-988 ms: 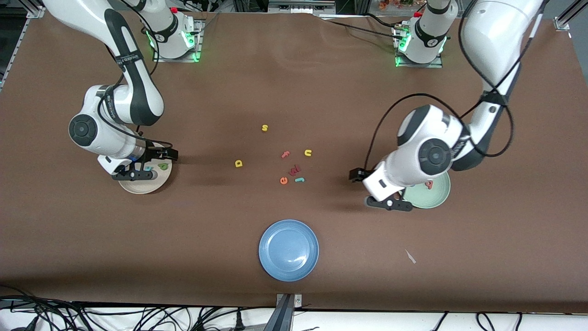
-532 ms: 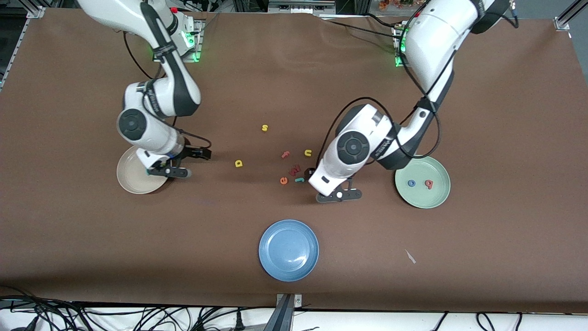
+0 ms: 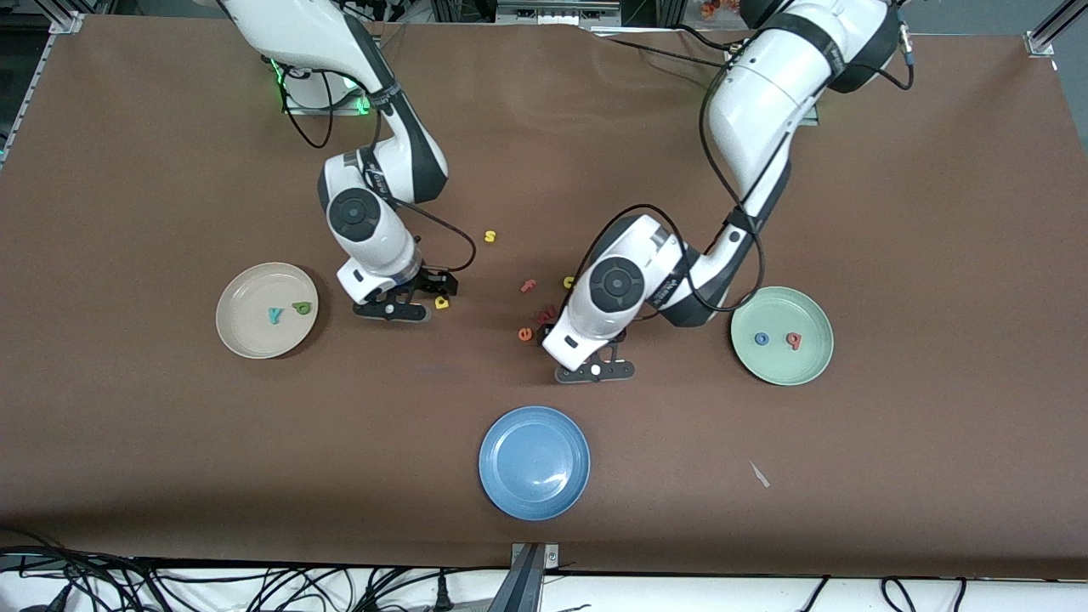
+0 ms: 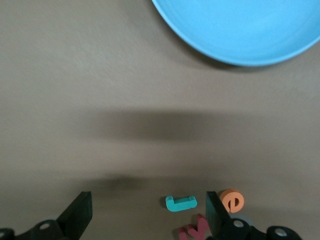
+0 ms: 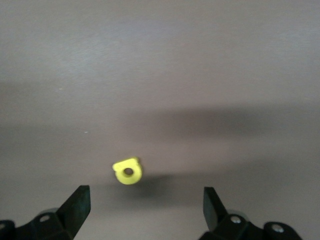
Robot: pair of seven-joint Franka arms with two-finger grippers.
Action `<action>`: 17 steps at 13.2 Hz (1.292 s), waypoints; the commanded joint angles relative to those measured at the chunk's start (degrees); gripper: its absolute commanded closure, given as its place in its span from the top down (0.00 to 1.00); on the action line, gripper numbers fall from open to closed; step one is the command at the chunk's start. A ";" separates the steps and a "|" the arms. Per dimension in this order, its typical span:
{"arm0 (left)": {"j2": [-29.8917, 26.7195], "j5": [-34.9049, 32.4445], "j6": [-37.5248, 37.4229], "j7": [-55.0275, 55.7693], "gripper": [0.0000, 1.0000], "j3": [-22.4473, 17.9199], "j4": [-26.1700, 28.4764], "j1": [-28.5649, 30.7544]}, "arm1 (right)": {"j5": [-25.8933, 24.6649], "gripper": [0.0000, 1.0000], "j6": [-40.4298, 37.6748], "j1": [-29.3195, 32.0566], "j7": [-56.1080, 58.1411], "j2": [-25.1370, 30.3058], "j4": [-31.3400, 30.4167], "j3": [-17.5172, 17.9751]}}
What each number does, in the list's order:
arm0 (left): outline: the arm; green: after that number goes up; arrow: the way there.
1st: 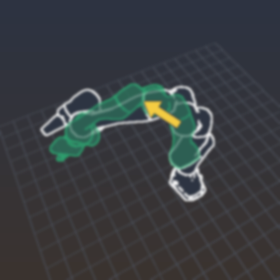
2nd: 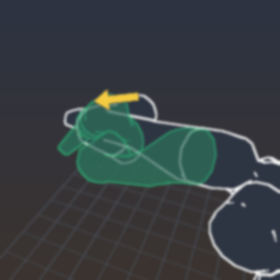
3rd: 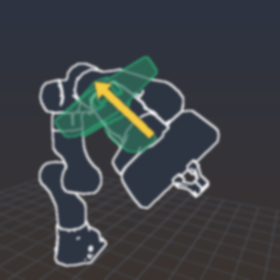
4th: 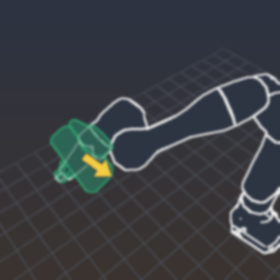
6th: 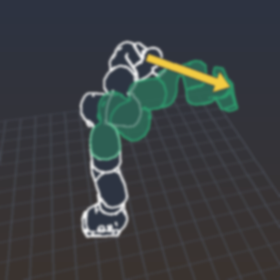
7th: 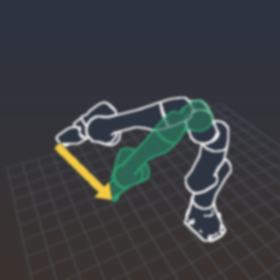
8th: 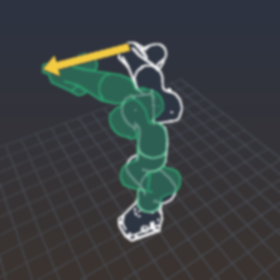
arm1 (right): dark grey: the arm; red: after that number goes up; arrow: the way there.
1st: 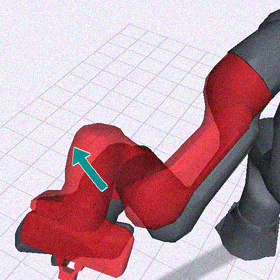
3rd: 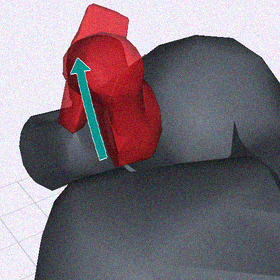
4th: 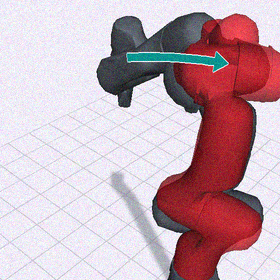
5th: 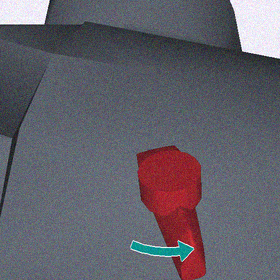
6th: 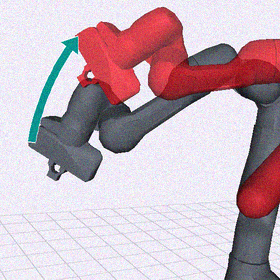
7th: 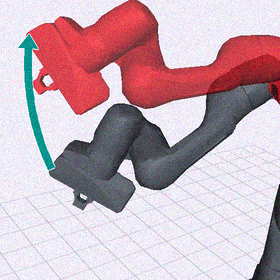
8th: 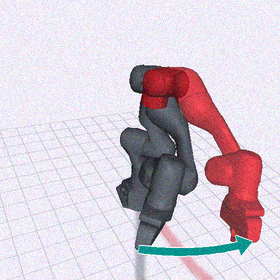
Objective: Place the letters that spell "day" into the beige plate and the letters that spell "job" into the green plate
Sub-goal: 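Grasp the yellow a with the right gripper while the left gripper grasps the teal l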
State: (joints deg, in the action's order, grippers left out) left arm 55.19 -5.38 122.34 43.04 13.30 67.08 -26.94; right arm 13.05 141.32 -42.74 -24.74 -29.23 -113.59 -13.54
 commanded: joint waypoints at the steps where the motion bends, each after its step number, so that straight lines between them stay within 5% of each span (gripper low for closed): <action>1: 1.85 -0.60 -0.44 2.49 1.00 -2.14 -2.04 -3.64 | 1.01 1.00 0.36 -1.47 -0.40 -3.81 3.90 -0.70; 8: 3.26 -0.16 1.23 2.05 0.86 -2.05 -1.96 -3.91 | 1.10 0.84 1.24 -1.56 -0.40 -6.54 5.49 -0.35; 17: 3.96 -0.86 4.92 1.88 0.83 -2.14 -0.11 -4.35 | 2.41 0.54 1.41 -1.39 -0.22 -6.80 5.40 -0.26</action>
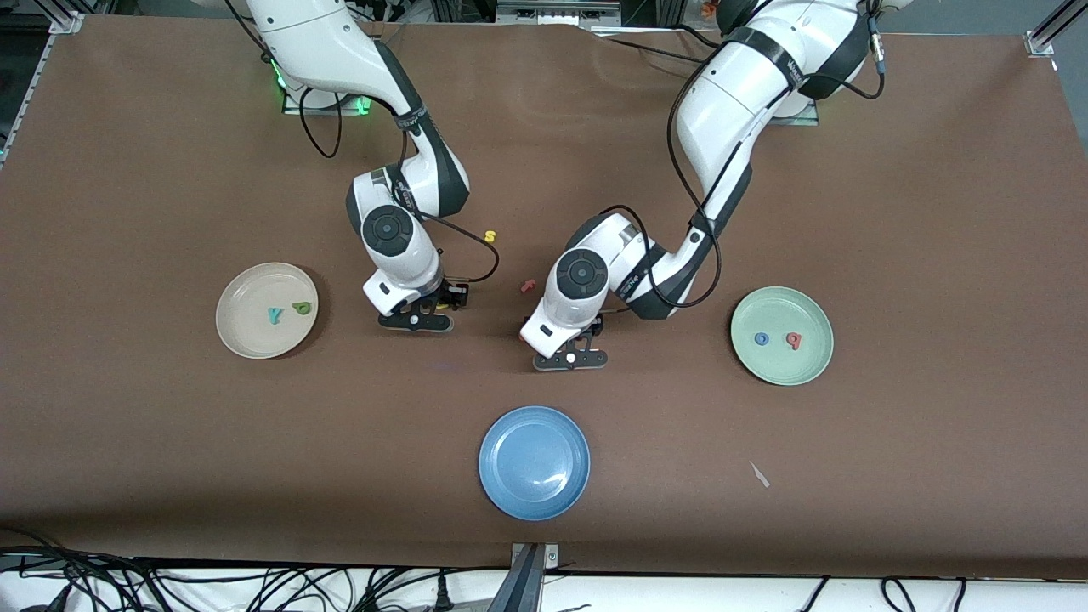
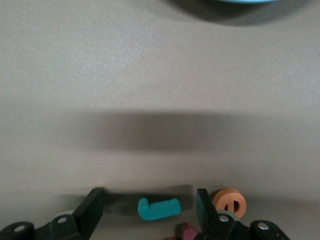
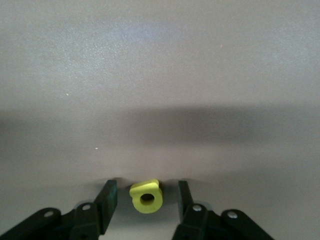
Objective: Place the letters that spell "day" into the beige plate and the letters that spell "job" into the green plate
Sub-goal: 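Grasp the yellow a with the right gripper while the left gripper grasps the teal l, then drop the a on the white plate while the left gripper drops l on green plate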
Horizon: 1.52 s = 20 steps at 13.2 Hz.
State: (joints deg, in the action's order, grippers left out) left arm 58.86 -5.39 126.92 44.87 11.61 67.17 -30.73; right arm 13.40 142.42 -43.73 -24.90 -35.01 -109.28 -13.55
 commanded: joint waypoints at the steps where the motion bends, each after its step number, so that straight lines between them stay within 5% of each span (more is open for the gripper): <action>1: 0.20 -0.85 0.35 0.30 0.82 -0.45 -0.11 -0.65 | 3.28 0.51 0.32 -0.39 0.12 -1.12 1.18 -0.24; 5: 0.12 -2.43 0.35 0.48 0.69 -0.45 -0.02 -1.27 | 3.91 0.42 0.32 -0.39 0.03 -1.38 1.27 -0.24; 11: -0.15 -2.44 -0.09 0.48 0.32 -0.54 0.51 -1.00 | 3.91 0.32 0.32 -0.39 0.12 -1.56 1.27 -0.24; 16: -0.67 -2.44 -0.62 0.04 0.30 -0.54 1.04 -0.56 | 4.17 0.21 -0.38 -0.30 0.56 -1.47 2.66 -0.24; 20: -4.27 -2.61 -8.33 -1.35 0.24 -0.45 1.04 2.77 | 4.35 0.14 -7.75 0.49 3.00 0.98 4.70 -2.34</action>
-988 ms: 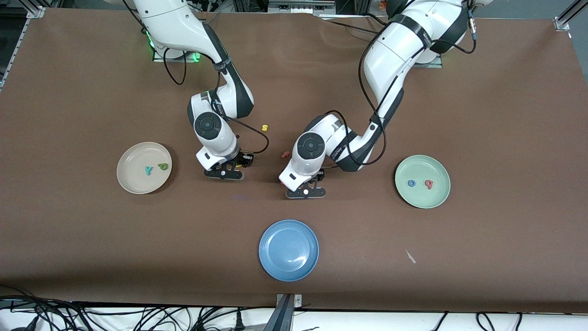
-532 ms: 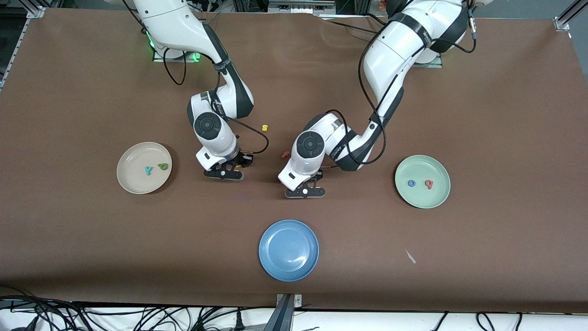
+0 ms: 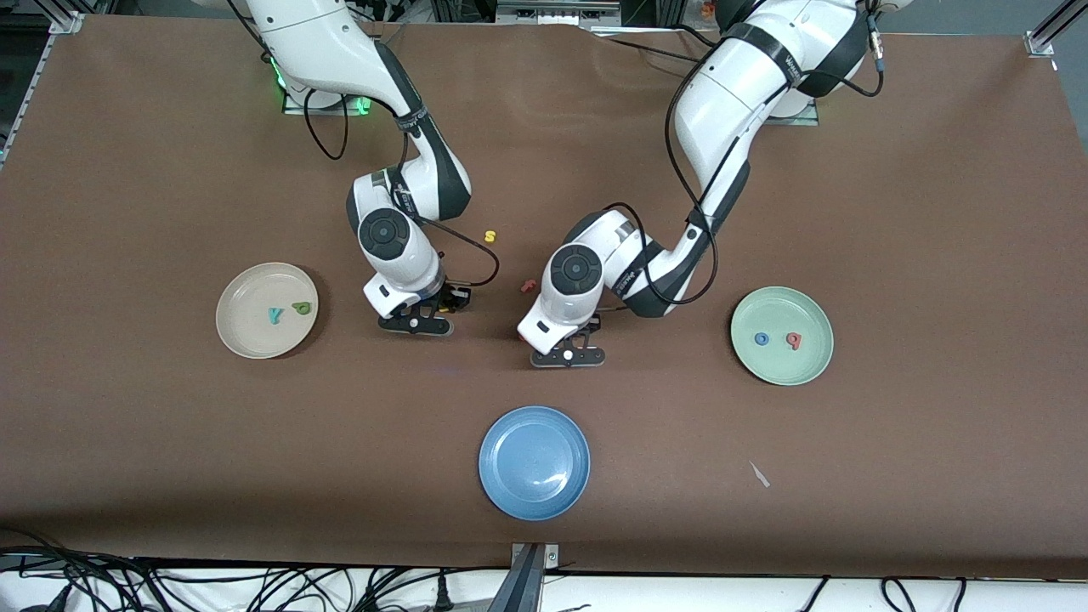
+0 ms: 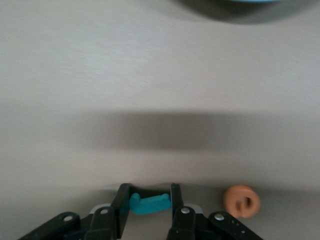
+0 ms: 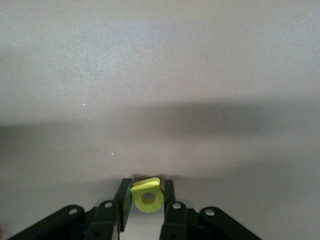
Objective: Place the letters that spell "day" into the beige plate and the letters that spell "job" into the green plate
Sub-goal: 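Drop the a on the white plate while the left gripper drops l on green plate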
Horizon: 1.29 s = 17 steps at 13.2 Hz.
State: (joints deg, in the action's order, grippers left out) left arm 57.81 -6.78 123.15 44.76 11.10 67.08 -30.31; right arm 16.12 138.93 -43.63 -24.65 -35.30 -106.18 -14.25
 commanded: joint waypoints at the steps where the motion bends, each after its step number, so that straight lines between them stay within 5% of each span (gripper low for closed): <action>1: -4.36 -1.13 -7.10 -3.00 0.24 0.06 1.12 3.23 | 1.72 0.14 -5.67 0.39 5.99 2.25 1.06 -3.40; 8: -12.36 -0.69 -18.20 -24.17 0.24 0.59 3.66 12.80 | 1.72 0.14 -7.00 0.39 26.29 10.24 -8.95 -14.38; 14: -22.82 -0.69 -17.77 -39.55 0.24 0.59 18.50 21.85 | 1.72 0.15 -7.61 2.75 33.70 9.64 -10.72 -20.91; 15: -24.05 -0.60 -17.59 -42.19 0.24 0.59 20.44 23.26 | 1.72 0.25 -7.70 3.81 34.14 9.03 -10.37 -20.91; 16: -24.84 -0.60 -17.50 -43.69 0.24 0.68 21.85 25.01 | 1.72 0.71 -7.70 4.08 33.62 8.41 -9.84 -20.91; 17: -25.20 -0.43 -17.50 -44.32 0.24 0.68 23.43 26.25 | 1.72 1.00 -7.79 4.08 33.09 8.41 -9.40 -20.91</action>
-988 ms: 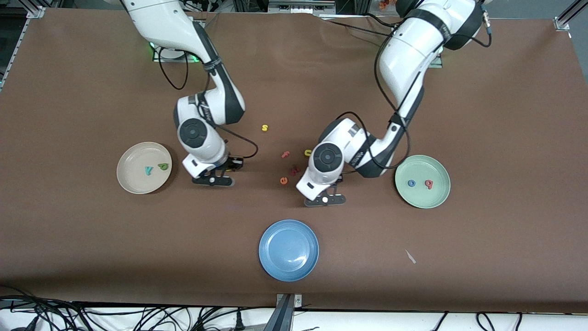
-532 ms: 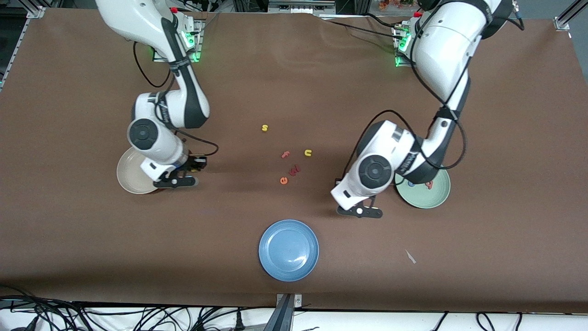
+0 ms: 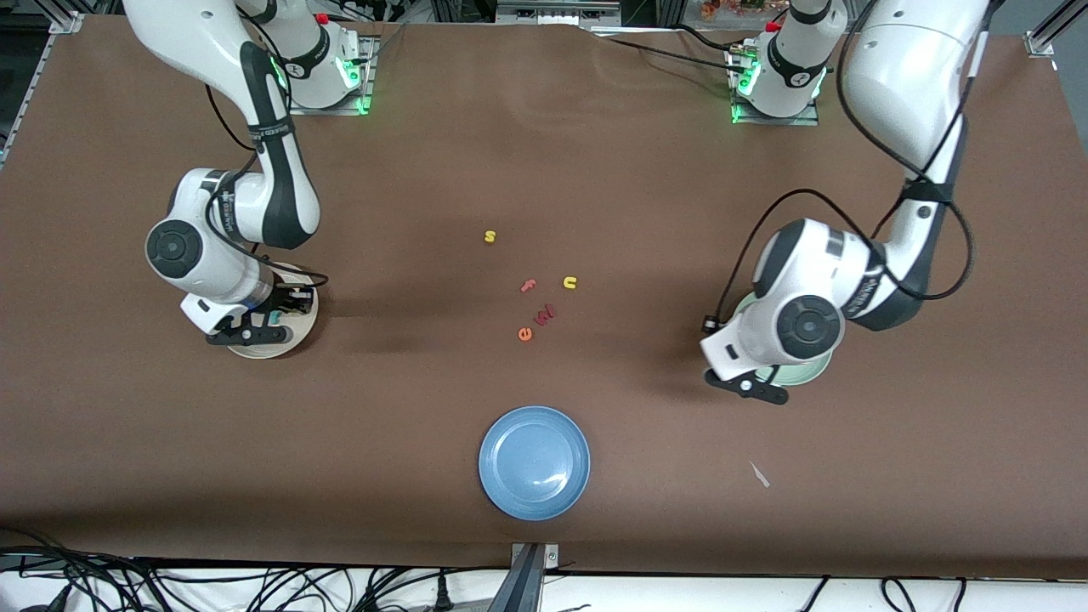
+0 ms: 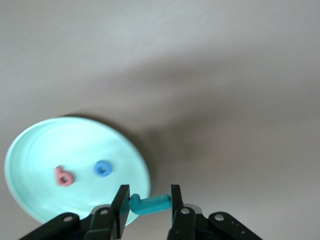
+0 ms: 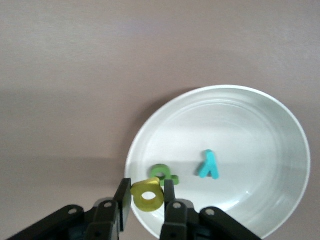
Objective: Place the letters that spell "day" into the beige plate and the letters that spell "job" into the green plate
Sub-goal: 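Drop the a on the white plate while the left gripper drops l on green plate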
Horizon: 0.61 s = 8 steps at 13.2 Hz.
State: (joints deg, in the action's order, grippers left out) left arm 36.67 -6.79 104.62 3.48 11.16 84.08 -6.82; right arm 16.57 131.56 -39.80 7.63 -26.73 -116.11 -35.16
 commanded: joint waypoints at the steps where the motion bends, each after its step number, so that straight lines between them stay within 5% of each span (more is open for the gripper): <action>1: -4.41 -0.42 1.03 -4.52 0.24 0.80 7.06 3.99 | 1.27 1.00 -0.78 0.16 0.46 -0.17 1.14 0.09; 3: -5.47 -0.16 2.85 -8.99 0.24 1.24 10.48 7.93 | 1.27 1.00 -5.41 -0.01 -0.32 -0.17 3.94 0.27; 6: -5.82 -0.16 8.30 -14.38 0.24 7.20 17.67 17.16 | 1.27 1.00 -13.32 -0.45 -4.18 0.00 8.69 0.62; 8: -6.87 -0.77 16.71 -14.21 0.24 8.27 24.87 18.42 | 1.27 1.00 -18.68 -0.98 -7.26 0.01 12.03 0.71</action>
State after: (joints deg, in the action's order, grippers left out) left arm 33.41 -6.78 114.17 -9.94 17.54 99.98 10.09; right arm 16.71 117.99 -40.33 3.09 -26.64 -107.57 -34.58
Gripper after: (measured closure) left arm 0.648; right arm 0.000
